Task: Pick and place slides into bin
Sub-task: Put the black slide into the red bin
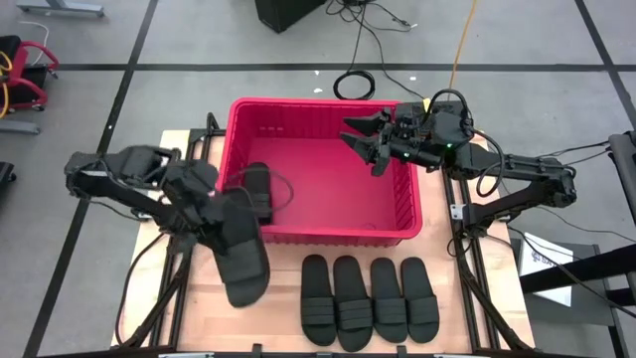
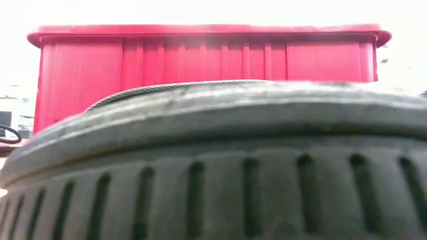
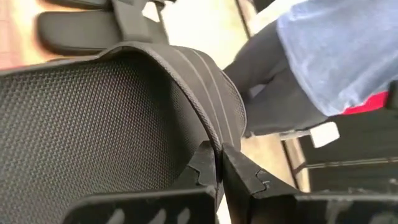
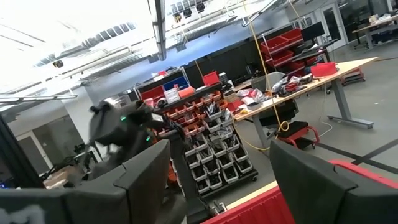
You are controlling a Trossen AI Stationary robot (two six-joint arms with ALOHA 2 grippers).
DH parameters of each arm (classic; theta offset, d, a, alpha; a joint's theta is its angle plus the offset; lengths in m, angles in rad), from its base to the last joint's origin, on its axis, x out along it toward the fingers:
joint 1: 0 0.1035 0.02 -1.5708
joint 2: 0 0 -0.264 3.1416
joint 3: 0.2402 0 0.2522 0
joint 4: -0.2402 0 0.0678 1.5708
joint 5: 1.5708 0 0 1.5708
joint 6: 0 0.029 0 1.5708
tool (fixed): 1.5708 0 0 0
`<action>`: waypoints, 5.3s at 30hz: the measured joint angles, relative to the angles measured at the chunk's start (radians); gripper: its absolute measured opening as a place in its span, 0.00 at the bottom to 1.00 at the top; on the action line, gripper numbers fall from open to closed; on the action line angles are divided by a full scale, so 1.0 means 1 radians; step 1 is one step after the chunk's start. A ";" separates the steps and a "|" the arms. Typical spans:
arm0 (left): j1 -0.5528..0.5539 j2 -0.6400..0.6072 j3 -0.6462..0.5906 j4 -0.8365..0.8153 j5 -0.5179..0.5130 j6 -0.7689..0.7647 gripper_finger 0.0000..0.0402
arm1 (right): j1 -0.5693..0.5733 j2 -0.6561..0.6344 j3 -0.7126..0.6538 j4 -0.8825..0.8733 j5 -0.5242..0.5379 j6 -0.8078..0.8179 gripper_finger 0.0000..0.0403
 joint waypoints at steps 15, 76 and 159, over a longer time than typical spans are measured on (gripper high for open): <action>0.368 0.060 0.058 -0.286 -0.002 0.340 0.00 | 0.001 0.000 0.000 0.000 -0.001 0.006 0.66; 1.001 0.454 0.058 -0.322 -0.424 1.156 0.00 | -0.026 0.000 0.000 -0.046 0.000 0.023 0.66; 1.030 0.453 -0.070 -0.231 -0.513 1.037 0.55 | -0.030 0.000 0.000 -0.075 -0.005 -0.007 0.66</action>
